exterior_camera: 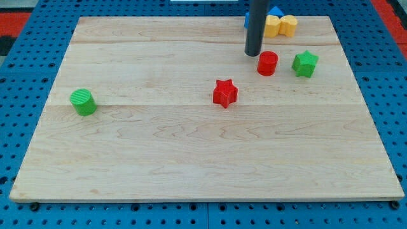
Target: Push the red star bottom left to the green star
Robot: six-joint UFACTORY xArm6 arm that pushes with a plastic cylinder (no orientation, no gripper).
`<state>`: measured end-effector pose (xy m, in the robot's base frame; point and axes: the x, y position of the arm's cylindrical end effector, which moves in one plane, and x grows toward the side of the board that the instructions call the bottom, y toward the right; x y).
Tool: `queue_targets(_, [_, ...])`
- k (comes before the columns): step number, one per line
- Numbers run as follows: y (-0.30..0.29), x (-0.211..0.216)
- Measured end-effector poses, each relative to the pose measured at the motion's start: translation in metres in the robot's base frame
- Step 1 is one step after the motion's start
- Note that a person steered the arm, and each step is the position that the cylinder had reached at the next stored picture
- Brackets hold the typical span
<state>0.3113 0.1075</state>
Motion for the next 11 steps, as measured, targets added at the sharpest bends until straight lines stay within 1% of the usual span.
queue_targets(1, [0.014, 0.007])
queue_targets(2, [0.008, 0.007])
queue_targets(3, [-0.063, 0.006])
queue_targets(4, [-0.16, 0.026])
queue_targets(5, [-0.203, 0.083])
queue_targets(6, [-0.198, 0.122])
queue_targets(7, [-0.145, 0.125])
queue_targets(8, [-0.072, 0.125])
queue_targets(9, [-0.011, 0.124])
queue_targets(10, [-0.021, 0.128])
queue_targets(11, [-0.099, 0.133])
